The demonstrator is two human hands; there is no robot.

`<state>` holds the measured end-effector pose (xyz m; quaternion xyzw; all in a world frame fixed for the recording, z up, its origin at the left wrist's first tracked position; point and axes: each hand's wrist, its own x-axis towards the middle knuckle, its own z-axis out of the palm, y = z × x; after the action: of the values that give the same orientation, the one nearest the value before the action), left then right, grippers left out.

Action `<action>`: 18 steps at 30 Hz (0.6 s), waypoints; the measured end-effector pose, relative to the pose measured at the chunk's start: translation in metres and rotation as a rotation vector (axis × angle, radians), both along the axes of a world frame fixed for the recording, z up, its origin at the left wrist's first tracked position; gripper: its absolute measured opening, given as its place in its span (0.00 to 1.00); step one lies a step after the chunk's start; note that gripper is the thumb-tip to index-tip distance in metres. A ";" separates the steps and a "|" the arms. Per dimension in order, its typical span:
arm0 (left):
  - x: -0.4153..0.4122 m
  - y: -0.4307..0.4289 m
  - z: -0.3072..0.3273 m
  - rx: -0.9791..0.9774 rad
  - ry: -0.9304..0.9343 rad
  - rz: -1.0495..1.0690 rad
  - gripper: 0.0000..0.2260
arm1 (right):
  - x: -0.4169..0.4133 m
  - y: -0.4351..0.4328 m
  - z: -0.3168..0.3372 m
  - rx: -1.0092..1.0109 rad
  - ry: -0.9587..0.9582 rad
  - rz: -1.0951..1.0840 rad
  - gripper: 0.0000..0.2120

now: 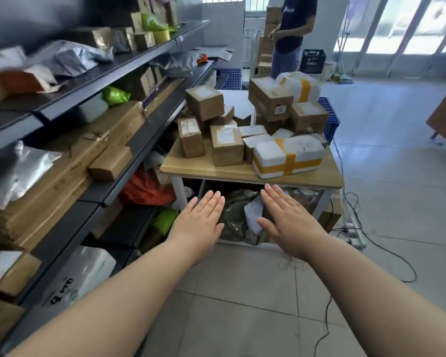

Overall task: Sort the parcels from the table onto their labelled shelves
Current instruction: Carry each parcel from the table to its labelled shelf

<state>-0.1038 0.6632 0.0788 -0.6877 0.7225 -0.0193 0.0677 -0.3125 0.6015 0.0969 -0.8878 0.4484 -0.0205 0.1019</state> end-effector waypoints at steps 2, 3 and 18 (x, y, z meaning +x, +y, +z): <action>-0.008 -0.025 -0.007 0.008 0.016 0.007 0.26 | -0.007 -0.029 -0.001 0.009 0.016 -0.010 0.31; -0.012 -0.035 -0.010 0.029 0.020 0.002 0.26 | -0.009 -0.040 -0.002 0.014 0.024 -0.013 0.31; 0.043 -0.211 -0.036 0.088 0.021 -0.065 0.26 | 0.047 -0.195 -0.035 0.072 0.048 -0.039 0.32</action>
<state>-0.0604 0.4518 0.0426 -0.6604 0.7453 0.0178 0.0897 -0.2656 0.4070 0.0622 -0.8748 0.4685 0.0148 0.1227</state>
